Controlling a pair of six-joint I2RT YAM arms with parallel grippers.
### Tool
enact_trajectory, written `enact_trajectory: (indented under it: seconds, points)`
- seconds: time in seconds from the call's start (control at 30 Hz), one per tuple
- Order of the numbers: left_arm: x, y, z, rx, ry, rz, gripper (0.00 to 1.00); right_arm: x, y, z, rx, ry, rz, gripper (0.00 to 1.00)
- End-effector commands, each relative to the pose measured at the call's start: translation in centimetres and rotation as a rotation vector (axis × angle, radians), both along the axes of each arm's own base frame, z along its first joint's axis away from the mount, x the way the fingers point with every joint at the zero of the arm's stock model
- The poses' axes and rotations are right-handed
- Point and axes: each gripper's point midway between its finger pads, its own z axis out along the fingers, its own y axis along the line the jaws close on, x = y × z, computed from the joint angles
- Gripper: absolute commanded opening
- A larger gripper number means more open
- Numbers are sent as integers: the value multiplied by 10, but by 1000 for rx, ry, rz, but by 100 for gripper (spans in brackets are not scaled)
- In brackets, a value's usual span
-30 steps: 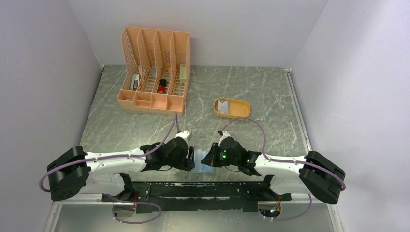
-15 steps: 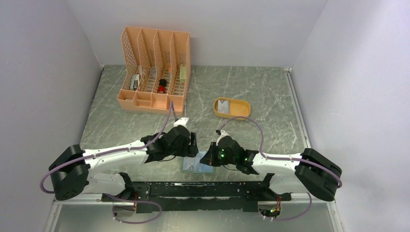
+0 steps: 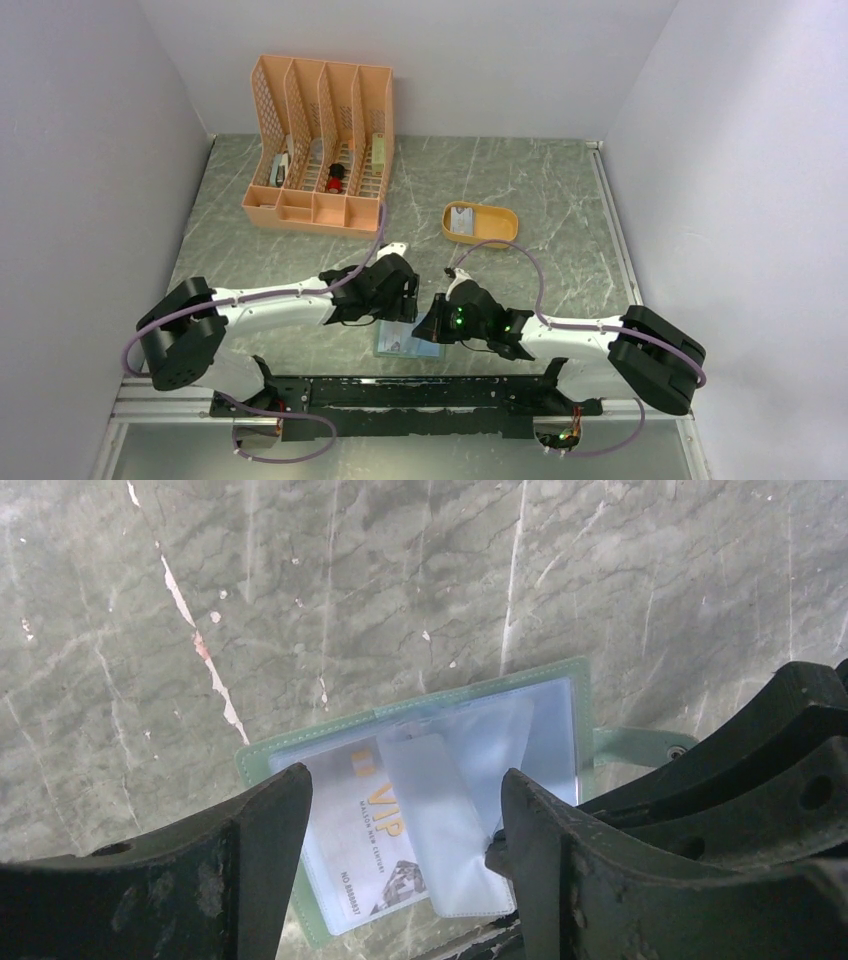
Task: Put the credit cards into the card holder
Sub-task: Turn over the card slot in the card holder.
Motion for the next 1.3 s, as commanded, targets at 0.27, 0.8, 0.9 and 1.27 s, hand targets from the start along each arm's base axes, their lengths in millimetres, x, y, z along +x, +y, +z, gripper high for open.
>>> enact_trajectory:
  seconds: [0.27,0.8,0.9,1.27]
  points:
    - [5,1,-8,61,2,-22,50,6,4,13,22,-38,6,9]
    - [-2,20,-21,98,4,-9,15,-2,-3,64,42,-108,55,26]
    - [-3,22,-22,97,4,2,15,-1,9,63,38,-94,80,25]
    - [5,49,-4,107,-57,76,27,-2,-17,-16,-125,46,-48,23]
